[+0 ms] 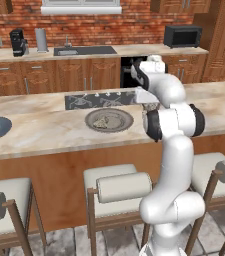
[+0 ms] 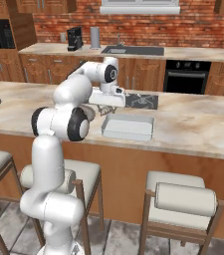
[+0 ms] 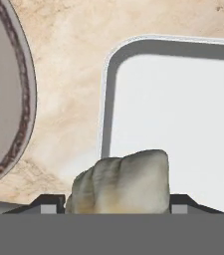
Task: Place two dumplings into each of the tupperware containers and then place the containers in the fridge.
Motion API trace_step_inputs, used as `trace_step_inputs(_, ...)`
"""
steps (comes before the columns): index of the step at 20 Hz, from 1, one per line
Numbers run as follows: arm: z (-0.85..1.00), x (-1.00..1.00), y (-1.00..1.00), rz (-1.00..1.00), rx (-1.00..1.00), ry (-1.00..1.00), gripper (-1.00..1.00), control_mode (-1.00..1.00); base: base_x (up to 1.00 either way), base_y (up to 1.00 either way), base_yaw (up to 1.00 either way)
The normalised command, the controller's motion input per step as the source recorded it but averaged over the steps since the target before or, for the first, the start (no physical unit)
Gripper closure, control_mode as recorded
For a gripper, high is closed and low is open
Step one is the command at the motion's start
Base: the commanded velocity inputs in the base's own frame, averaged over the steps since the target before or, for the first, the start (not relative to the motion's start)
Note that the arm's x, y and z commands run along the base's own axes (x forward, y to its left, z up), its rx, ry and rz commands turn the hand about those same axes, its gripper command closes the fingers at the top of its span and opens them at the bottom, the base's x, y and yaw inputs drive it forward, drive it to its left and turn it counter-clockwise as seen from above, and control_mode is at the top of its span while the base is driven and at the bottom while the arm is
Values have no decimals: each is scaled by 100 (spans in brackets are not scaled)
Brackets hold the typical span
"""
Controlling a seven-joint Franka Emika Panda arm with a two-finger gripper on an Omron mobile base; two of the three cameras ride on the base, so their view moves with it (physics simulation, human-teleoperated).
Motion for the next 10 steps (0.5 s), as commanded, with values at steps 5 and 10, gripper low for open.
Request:
trace_step_inputs(5,-24,-14,-40,5,0,-3,100,-100,0,0,0)
trace_step_inputs(10,-31,5,-33,6,0,-1,100,-100,0,0,0)
